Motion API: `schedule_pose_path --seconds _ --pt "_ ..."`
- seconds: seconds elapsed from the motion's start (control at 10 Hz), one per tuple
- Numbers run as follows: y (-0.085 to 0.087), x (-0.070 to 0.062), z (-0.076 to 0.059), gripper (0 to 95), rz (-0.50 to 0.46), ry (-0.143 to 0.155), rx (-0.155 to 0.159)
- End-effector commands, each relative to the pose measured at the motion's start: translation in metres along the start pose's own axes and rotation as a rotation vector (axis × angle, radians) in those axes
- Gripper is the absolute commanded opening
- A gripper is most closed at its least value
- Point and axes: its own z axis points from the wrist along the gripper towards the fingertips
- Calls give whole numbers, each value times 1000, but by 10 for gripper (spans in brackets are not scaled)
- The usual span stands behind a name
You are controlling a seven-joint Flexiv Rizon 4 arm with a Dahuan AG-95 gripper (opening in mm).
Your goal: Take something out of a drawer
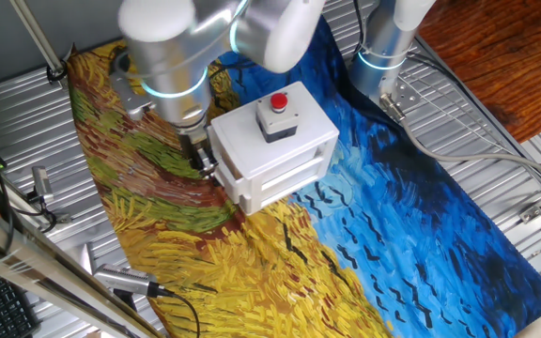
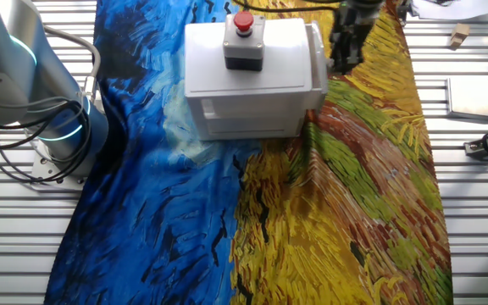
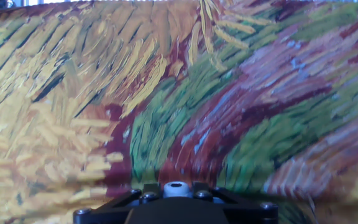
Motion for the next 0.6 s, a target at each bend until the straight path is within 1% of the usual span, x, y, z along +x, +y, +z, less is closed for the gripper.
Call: schedule_pose_path --seconds 0.1,0.3,0.4,0.6 --pt "-2 1 -2 0 0 -2 -7" --pt "-1 -4 -3 0 3 2 -8" --pt "-1 -7 -2 0 1 2 -7" --pt "-2 -10 1 0 4 0 -11"
